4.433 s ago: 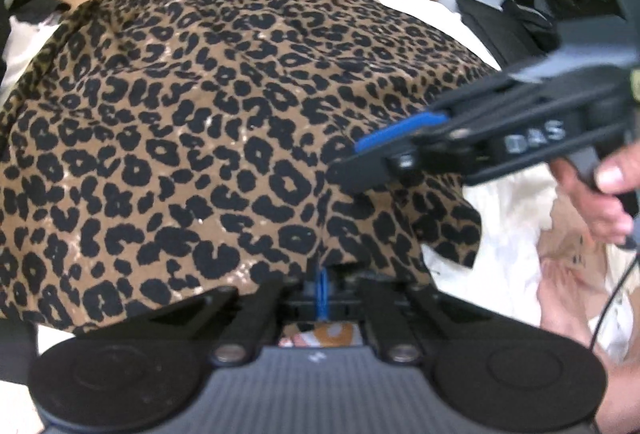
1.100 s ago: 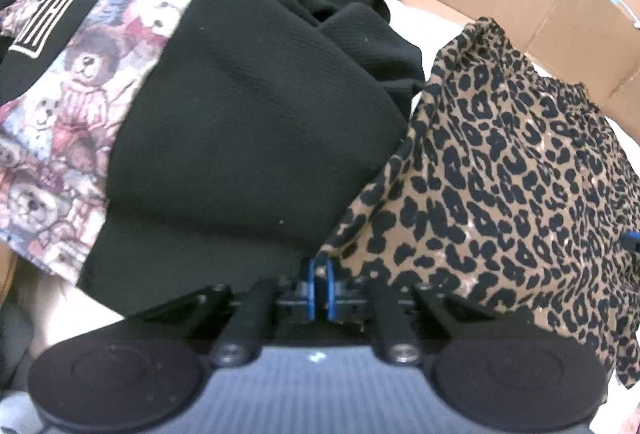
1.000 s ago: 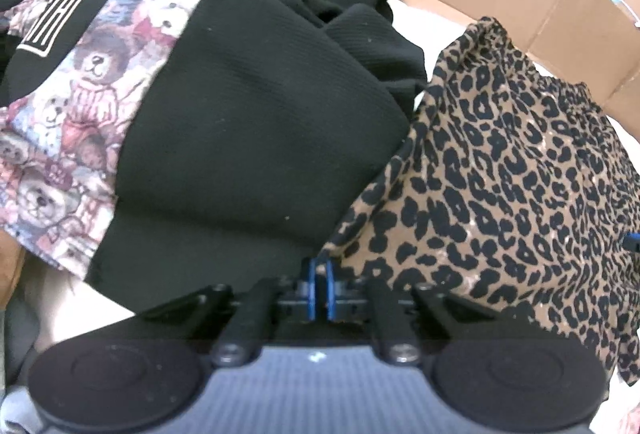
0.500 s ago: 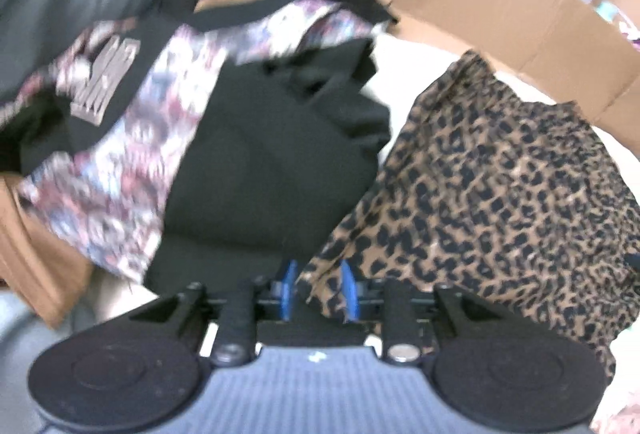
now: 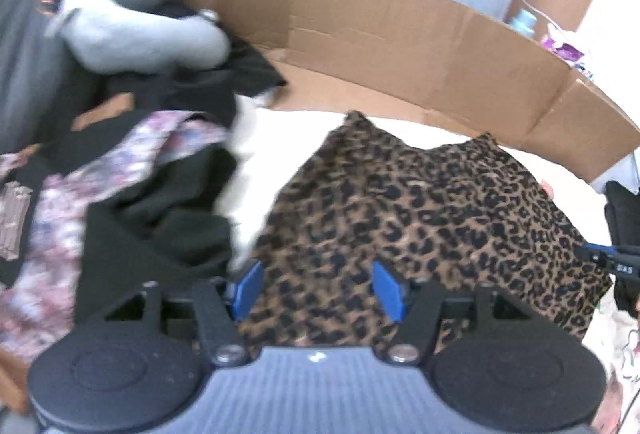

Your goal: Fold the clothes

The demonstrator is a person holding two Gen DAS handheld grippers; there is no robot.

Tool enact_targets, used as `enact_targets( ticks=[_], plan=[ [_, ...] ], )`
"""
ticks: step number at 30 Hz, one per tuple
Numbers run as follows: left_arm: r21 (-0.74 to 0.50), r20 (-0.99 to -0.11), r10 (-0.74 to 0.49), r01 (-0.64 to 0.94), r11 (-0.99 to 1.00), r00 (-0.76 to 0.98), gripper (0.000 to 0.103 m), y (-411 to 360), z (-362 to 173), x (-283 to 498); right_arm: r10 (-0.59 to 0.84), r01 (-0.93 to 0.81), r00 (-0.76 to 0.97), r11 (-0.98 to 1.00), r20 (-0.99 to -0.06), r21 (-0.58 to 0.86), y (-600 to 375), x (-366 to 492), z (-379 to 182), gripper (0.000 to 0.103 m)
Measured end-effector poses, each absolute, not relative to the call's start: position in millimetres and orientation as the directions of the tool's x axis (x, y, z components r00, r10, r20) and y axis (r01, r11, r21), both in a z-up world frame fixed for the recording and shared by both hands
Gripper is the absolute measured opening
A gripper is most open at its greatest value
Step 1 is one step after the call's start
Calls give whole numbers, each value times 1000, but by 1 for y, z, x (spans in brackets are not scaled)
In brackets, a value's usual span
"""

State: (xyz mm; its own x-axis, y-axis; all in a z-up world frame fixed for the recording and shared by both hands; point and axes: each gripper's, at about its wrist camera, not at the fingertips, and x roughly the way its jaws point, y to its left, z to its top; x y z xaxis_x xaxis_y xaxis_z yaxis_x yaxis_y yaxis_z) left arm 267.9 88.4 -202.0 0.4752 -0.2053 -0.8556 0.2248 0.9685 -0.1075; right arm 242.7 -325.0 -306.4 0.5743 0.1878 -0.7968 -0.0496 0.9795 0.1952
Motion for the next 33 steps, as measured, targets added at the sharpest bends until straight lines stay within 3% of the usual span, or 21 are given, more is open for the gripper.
enact_targets(
  ticks=[5,11,19,23,30,33],
  plan=[
    [-152,-842,-279,294,944,462,71,39,-236,304,191,-45,596,978,-780,205,-332,271,-327,35],
    [-194,-857,-315,311,930,408,71,-3,-271,345,185,-45,596,979,-781,197,-339,300,-344,35],
    [-79,-901,-239,405,911,362,73,-63,-296,367,189,-80,599,981,-779,176,-342,333,-362,35],
    [-105,-898,-236,340,935,372,84,-79,-307,367,188,-77,607,981,-772,178,-345,346,-370,35],
    [-55,-896,-169,276,960,410,82,-101,-330,356,174,-94,588,985,-790,146,-343,347,-383,35],
    [-30,-894,-147,271,962,424,66,-101,-337,360,163,-106,589,987,-791,124,-342,345,-388,35]
  ],
)
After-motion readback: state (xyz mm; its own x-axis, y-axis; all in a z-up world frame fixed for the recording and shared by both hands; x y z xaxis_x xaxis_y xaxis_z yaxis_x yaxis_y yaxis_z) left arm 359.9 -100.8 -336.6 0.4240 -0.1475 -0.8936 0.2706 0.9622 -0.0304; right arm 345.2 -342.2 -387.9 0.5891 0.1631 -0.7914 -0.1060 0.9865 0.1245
